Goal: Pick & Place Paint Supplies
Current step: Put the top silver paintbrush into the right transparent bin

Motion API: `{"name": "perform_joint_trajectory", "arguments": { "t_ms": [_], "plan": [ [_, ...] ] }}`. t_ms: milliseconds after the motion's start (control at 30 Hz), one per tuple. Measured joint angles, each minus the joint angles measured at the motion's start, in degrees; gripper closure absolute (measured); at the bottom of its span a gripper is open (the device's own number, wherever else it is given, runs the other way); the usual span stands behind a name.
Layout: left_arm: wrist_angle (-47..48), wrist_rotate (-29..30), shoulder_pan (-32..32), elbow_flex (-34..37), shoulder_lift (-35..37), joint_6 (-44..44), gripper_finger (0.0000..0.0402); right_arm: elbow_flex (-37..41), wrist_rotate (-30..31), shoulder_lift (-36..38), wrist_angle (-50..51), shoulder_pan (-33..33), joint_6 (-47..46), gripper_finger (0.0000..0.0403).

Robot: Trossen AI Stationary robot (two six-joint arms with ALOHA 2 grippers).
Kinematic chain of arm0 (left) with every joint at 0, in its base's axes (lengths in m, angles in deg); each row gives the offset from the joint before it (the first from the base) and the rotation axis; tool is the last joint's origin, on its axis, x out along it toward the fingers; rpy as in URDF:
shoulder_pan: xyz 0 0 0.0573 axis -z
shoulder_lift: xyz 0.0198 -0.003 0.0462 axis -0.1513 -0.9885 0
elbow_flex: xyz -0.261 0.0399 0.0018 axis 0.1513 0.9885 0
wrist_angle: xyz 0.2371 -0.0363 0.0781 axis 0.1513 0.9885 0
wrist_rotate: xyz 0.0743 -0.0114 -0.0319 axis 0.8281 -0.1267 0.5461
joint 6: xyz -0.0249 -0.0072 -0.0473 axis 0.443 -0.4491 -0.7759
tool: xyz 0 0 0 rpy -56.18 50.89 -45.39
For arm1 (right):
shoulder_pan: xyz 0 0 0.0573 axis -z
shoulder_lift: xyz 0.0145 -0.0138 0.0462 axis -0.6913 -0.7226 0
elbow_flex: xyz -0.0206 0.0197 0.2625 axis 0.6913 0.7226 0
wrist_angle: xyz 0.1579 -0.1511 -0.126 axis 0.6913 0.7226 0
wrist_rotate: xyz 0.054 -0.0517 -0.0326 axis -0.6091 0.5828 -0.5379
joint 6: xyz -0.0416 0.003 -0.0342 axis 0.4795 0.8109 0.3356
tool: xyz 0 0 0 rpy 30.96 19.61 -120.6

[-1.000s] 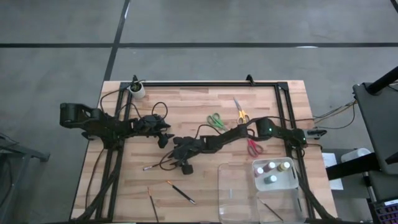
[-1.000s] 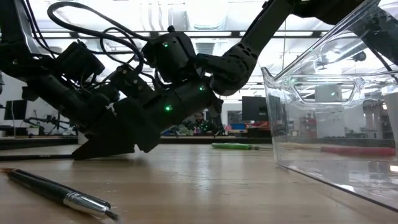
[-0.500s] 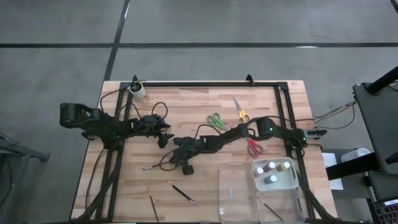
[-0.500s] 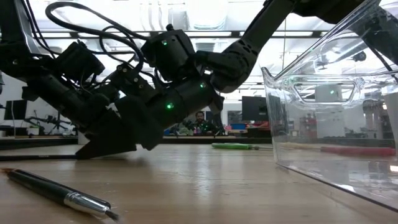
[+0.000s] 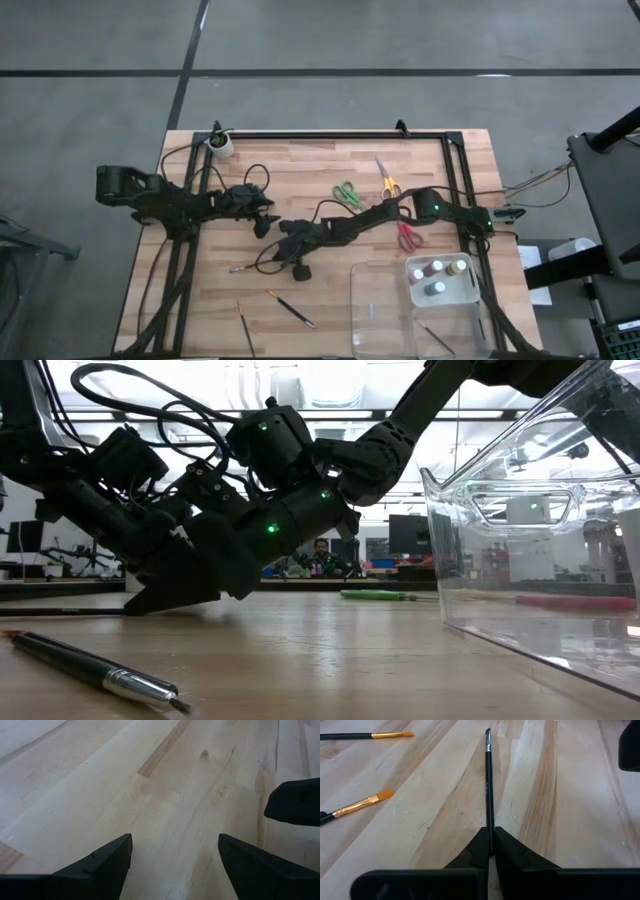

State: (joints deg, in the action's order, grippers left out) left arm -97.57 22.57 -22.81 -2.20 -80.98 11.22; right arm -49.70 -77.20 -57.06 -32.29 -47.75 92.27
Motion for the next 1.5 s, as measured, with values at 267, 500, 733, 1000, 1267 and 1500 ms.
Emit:
{"name": "perform_joint_trajectory", "arguments": {
  "t_ms": [267, 500, 733, 1000, 1267, 1500],
  "plan": [
    [0.00, 0.00, 0.00, 0.00, 0.00, 0.00, 0.0098, -0.76, -0.56, 0.02, 0.46, 0.02, 0.01, 0.0390],
    [0.00, 0.00, 0.02, 0.00, 0.00, -0.01, 0.0098, -0.90, -1.20, 0.56, 0.44, 0.11, -0.15, 0.0390],
    [0.00, 0.00, 0.00, 0.00, 0.00, -0.01, 0.0098, -0.81, -2.49, 0.61, -0.85, 0.12, -0.17, 0.0391],
    [0.01, 0.00, 0.01, 0.00, 0.00, 0.00, 0.0098, -0.77, -2.49, 0.61, -3.69, 0.15, -0.17, 0.0391],
    [0.00, 0.00, 0.01, 0.00, 0.00, 0.00, 0.0098, -0.81, -3.62, 1.36, -5.90, 0.11, -0.11, 0.0391],
    [0.00, 0.00, 0.01, 0.00, 0.00, 0.00, 0.0098, -0.86, -6.13, 3.59, -6.21, 0.09, -0.16, 0.0391]
  ]
}}
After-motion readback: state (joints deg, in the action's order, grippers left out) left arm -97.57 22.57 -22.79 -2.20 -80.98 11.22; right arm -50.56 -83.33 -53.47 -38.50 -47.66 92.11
